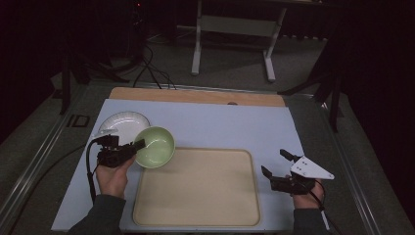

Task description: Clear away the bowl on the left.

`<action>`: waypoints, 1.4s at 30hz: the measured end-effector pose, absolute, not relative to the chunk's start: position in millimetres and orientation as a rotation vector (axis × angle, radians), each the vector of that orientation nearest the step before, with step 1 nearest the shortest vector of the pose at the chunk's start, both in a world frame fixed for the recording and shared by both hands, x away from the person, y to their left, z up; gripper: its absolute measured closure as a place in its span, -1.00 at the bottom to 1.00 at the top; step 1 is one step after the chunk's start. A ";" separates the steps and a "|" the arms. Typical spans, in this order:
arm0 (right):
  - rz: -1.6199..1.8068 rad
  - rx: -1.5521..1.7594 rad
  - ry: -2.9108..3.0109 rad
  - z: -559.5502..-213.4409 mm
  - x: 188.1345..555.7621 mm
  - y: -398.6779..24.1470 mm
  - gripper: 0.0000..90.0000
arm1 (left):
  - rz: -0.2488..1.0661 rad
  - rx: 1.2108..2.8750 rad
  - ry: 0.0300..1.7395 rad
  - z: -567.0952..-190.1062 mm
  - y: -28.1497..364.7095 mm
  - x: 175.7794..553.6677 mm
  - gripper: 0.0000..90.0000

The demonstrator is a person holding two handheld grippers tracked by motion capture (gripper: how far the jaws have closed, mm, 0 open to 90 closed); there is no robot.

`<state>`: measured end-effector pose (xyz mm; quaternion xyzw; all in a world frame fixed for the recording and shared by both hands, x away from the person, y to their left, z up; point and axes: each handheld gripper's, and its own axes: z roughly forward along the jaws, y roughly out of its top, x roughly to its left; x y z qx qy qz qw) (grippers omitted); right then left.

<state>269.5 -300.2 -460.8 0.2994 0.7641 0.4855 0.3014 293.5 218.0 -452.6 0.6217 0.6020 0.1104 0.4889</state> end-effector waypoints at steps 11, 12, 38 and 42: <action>1.287 0.793 2.026 -460.7 269.6 -300.3 -0.69 | 0.258 1.539 1.448 -454.4 207.6 294.5 0.83; 1.287 0.793 2.026 -460.7 269.6 -300.3 -0.69 | 0.255 1.540 1.447 -454.6 206.7 294.6 0.83; 1.289 0.793 2.024 -460.6 269.5 -300.5 -0.69 | 0.223 1.648 1.393 -462.5 174.8 297.0 0.83; 1.289 0.793 2.024 -460.5 269.4 -300.5 -0.69 | 0.219 1.669 1.385 -464.3 169.2 297.1 0.83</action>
